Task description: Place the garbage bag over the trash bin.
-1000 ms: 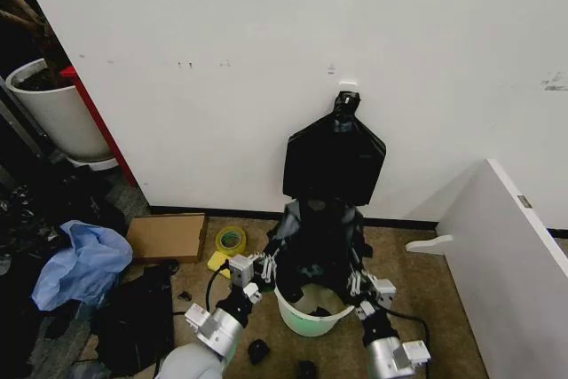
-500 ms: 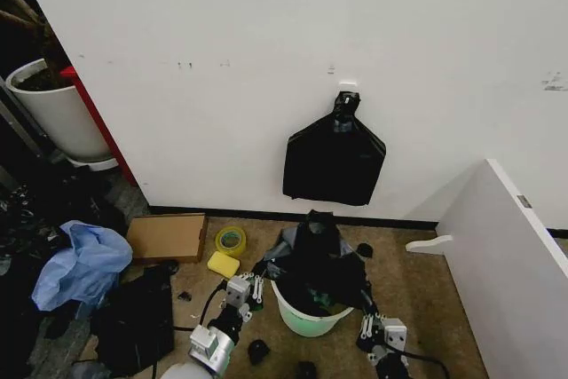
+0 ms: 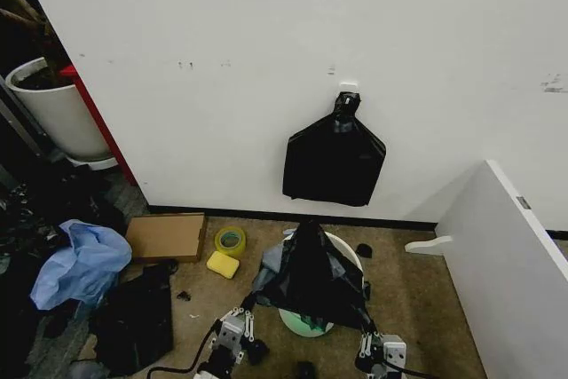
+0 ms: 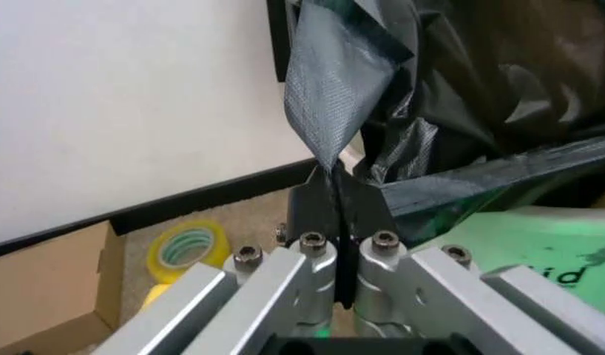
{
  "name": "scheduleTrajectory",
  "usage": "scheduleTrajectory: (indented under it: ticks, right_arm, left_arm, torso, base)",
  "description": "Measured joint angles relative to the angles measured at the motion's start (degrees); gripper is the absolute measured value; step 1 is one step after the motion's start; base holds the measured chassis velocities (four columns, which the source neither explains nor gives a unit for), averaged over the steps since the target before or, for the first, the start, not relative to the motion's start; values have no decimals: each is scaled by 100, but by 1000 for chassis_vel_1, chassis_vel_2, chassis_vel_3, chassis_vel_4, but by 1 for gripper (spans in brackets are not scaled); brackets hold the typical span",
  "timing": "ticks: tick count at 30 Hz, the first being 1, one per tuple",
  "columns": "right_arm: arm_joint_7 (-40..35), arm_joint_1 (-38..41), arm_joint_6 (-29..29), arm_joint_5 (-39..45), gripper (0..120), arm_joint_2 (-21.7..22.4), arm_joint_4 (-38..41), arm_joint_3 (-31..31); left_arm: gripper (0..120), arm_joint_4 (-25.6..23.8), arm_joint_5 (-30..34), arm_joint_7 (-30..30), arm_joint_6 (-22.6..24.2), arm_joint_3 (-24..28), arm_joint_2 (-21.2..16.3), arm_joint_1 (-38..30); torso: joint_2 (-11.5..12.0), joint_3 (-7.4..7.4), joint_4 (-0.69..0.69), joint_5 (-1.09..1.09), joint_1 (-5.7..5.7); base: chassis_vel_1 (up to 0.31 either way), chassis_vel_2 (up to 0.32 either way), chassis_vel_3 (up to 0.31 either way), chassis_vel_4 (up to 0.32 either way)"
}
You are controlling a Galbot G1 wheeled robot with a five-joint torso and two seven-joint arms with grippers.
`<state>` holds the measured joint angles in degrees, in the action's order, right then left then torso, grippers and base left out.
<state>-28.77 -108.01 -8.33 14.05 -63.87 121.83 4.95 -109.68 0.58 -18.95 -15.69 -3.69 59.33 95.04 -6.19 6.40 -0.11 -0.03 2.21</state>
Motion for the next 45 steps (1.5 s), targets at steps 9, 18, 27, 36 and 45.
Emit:
scheduleTrajectory:
  ticks: [9,18,27,36,45]
  right_arm:
    - [944,99,50,-497,0,187,-459,174]
    - [2223,329,-1030,-559,0,438,-1226,453]
    - [2505,609,-1501,940,0,509,-1270,548]
    - [2607,547,-1932,2277,0,513,-1111,367]
    - [1860,578,-2194,2903,0,321,-1196,278]
  left_arm:
    - [0,-69,24,165,-123,0,-42,128]
    - [0,-20,-88,183,-165,59,-92,193]
    - [0,307,-78,429,-315,82,-17,77]
    - [0,416,-163,461,-323,97,-30,78]
    - [0,644,-329,478,-329,103,-1,110]
  torso:
    - [0,3,-4,42,2]
    - [0,1,-1,25,0]
    - [0,1,0,18,0]
    - [0,1,-1,18,0]
    - [0,1,0,18,0]
  base:
    - [0,0,0,0]
    - [0,0,0,0]
    - [0,0,0,0]
    - [0,0,0,0]
    - [0,0,0,0]
